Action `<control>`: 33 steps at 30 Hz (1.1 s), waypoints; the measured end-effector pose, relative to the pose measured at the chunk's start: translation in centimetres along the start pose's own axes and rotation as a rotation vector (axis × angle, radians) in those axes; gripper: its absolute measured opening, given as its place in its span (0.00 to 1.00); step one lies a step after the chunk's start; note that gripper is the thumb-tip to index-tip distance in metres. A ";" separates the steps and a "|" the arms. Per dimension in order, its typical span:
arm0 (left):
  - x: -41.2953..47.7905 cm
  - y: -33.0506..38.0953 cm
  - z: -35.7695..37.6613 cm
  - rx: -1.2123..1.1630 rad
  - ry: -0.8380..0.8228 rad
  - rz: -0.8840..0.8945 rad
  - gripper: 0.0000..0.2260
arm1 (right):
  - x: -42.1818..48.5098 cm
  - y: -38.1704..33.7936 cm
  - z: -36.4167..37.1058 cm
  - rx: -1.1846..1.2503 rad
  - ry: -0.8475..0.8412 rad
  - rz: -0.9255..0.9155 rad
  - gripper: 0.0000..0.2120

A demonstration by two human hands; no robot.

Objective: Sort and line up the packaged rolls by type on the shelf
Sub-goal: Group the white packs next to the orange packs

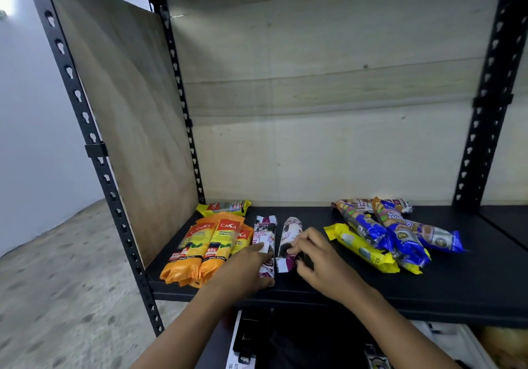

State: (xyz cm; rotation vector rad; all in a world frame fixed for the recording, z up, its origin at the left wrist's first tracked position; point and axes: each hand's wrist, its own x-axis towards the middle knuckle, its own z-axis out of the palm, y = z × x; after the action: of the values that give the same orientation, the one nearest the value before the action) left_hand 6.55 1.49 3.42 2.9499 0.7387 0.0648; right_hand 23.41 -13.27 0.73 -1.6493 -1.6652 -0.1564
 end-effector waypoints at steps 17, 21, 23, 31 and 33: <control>-1.7 -0.6 0.1 -0.046 0.045 0.052 0.33 | -1.3 -1.6 0.3 0.276 -0.242 0.356 0.23; -2.0 -1.0 0.8 -0.059 0.024 0.043 0.34 | -0.8 -1.6 1.6 0.126 -0.265 0.464 0.33; -2.0 -1.1 1.1 -0.049 0.036 0.043 0.33 | -0.7 -1.9 2.2 0.108 -0.244 0.470 0.34; -1.7 -0.9 1.4 -0.021 0.042 0.044 0.31 | -0.3 -2.6 3.1 0.017 -0.199 0.507 0.34; -1.7 -0.8 1.4 -0.024 0.036 0.037 0.31 | -0.3 -3.0 3.5 0.010 -0.185 0.521 0.33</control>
State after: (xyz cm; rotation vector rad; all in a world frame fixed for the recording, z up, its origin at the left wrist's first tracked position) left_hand 4.78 1.33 1.89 2.9472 0.6825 0.1291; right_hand 19.23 -11.93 -0.62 -2.0786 -1.3022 0.2686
